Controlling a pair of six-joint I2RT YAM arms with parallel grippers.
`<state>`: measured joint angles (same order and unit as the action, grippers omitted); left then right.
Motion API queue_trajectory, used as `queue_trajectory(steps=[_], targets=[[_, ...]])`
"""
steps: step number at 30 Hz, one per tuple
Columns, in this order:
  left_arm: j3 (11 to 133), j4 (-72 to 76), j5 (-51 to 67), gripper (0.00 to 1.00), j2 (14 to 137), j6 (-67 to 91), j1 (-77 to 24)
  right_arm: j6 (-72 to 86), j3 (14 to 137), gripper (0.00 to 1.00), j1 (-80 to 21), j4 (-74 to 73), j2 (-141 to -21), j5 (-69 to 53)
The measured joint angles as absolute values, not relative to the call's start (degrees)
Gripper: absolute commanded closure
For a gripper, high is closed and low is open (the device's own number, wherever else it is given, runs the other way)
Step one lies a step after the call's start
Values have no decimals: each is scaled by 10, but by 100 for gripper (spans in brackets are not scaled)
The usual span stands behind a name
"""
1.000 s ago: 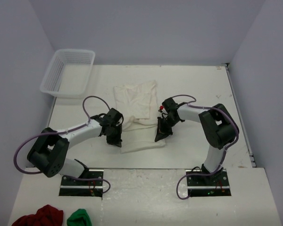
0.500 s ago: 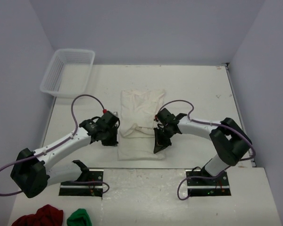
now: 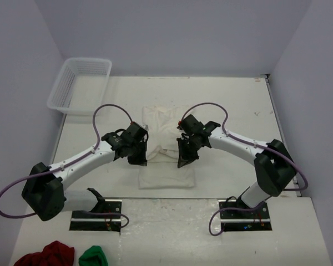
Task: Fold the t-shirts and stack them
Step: Fold the folded rectangular tshirt in 1/3 of the way
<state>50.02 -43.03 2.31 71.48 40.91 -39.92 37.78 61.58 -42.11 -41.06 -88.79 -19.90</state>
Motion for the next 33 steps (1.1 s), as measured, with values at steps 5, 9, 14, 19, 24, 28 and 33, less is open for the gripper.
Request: queue_trajectory(steps=[5, 9, 14, 19, 24, 28, 33], targets=[[478, -384, 63, 100, 767, 408, -406, 372, 618, 100, -421, -406, -961, -189], [467, -350, 85, 100, 801, 404, -407, 366, 639, 100, -421, -404, -1012, -182], [456, -311, 97, 100, 842, 396, -407, 363, 663, 100, -419, -396, -1047, -171], [446, -283, 111, 100, 882, 397, -408, 360, 682, 100, -415, -397, -1063, -165], [442, -272, 118, 100, 882, 397, -408, 352, 721, 100, -407, -402, -1089, -160], [436, -260, 125, 100, 881, 398, -408, 343, 750, 100, -398, -409, -1111, -160], [424, -243, 132, 100, 874, 399, -408, 333, 788, 100, -386, -422, -1139, -160]])
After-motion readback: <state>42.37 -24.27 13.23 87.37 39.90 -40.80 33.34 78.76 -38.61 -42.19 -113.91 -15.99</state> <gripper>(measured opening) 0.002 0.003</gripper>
